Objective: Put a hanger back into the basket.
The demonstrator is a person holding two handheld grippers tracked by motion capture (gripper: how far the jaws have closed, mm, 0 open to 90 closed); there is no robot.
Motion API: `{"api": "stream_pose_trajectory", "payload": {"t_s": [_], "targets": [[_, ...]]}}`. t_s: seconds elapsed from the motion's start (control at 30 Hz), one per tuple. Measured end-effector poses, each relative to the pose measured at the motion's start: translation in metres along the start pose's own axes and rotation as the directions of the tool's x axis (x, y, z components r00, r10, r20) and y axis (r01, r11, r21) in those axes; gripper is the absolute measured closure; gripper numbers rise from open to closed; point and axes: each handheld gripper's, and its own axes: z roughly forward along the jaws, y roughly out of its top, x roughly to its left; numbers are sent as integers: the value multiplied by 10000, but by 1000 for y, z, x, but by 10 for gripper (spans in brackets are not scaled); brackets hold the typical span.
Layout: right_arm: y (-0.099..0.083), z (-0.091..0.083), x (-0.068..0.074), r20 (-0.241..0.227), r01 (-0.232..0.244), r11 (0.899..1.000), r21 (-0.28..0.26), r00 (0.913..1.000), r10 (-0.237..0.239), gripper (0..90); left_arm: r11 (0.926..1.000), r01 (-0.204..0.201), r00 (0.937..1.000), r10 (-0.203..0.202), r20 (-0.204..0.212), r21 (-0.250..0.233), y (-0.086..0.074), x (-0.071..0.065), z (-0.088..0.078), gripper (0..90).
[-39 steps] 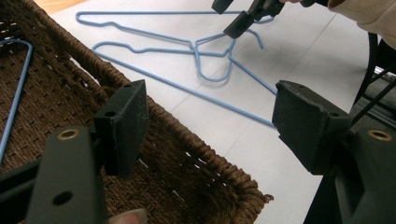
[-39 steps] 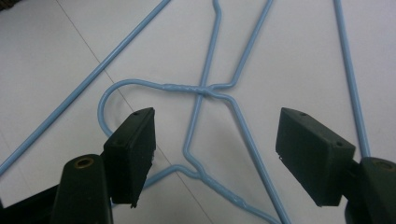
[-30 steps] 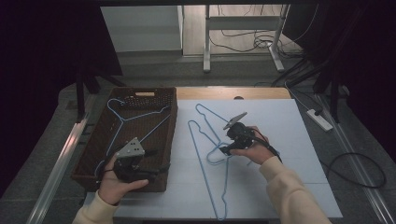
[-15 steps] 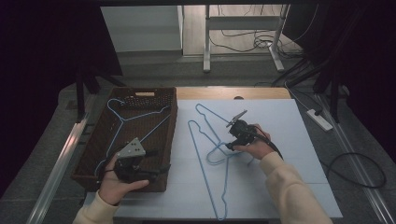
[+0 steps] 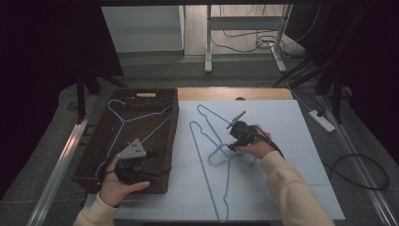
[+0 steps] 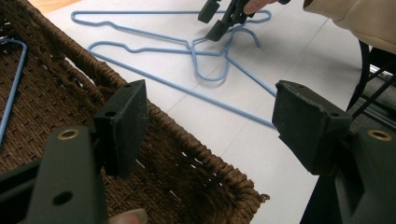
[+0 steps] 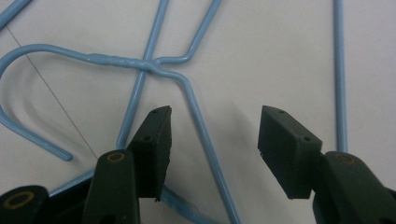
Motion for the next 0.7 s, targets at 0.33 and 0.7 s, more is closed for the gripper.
{"api": "stream_pose_trajectory", "payload": {"t_s": [0.33, 0.7], "targets": [[7, 6, -5, -407, 733, 9960, 520, 9966, -713, 536, 10000, 14, 10000, -14, -5, -19, 0, 1, 0, 276], [13, 11, -16, -1519, 1341, 9852, 1064, 9814, -1172, 674, 10000, 48, 10000, -48, 11, 0, -1, 2, 0, 277]]}}
